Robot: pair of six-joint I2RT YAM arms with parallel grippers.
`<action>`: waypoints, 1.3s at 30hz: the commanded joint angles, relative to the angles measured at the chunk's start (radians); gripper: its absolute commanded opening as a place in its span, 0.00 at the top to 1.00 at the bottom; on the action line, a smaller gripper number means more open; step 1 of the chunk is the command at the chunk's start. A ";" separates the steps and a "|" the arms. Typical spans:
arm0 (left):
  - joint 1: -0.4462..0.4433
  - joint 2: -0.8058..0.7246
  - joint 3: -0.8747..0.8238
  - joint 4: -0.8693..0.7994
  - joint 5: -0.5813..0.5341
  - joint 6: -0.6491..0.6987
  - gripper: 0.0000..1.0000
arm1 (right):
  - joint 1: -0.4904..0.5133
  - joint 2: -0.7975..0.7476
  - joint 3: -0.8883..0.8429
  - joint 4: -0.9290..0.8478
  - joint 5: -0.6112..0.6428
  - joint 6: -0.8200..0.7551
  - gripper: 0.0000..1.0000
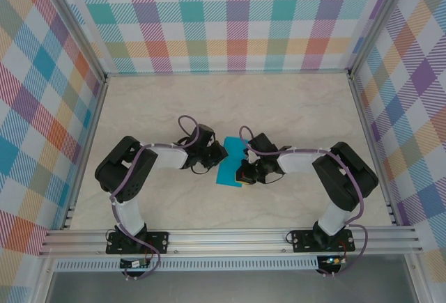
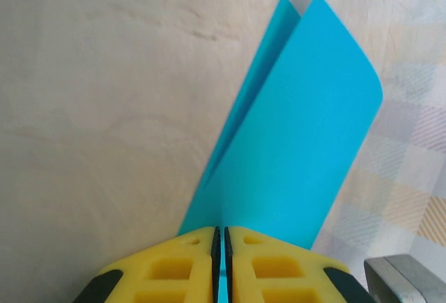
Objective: Fold a paper plane with a square sheet of paper (pick it up from the middle)
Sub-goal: Fold the triangle a second time at the center of the table.
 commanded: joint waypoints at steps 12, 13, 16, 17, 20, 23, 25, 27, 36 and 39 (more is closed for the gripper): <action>0.081 -0.047 0.031 -0.106 -0.031 0.063 0.85 | 0.002 0.047 -0.014 -0.140 0.073 -0.013 1.00; 0.081 -0.058 0.025 -0.091 -0.016 0.059 0.85 | 0.002 0.047 -0.013 -0.140 0.072 -0.014 1.00; 0.073 -0.101 0.000 -0.047 0.021 0.041 0.85 | 0.002 0.050 -0.010 -0.139 0.069 -0.011 1.00; 0.064 -0.118 -0.006 -0.036 0.032 0.040 0.85 | 0.001 0.051 -0.007 -0.139 0.068 -0.011 1.00; 0.035 -0.154 -0.010 -0.042 0.046 0.055 0.86 | 0.001 0.049 -0.002 -0.146 0.071 -0.013 1.00; 0.000 -0.150 -0.012 -0.029 0.068 0.060 0.87 | 0.002 0.043 -0.002 -0.147 0.074 -0.011 1.00; -0.020 -0.131 -0.014 -0.011 0.078 0.058 0.87 | 0.002 0.042 0.000 -0.146 0.072 -0.010 0.99; -0.038 -0.100 -0.011 0.018 0.089 0.051 0.87 | 0.002 0.039 0.003 -0.147 0.070 -0.008 0.99; -0.057 0.001 -0.019 0.041 0.054 0.034 0.88 | 0.001 0.032 0.018 -0.141 0.057 -0.001 0.98; -0.057 0.010 -0.028 0.026 0.027 0.044 0.88 | 0.002 0.024 0.020 -0.139 0.046 0.004 0.98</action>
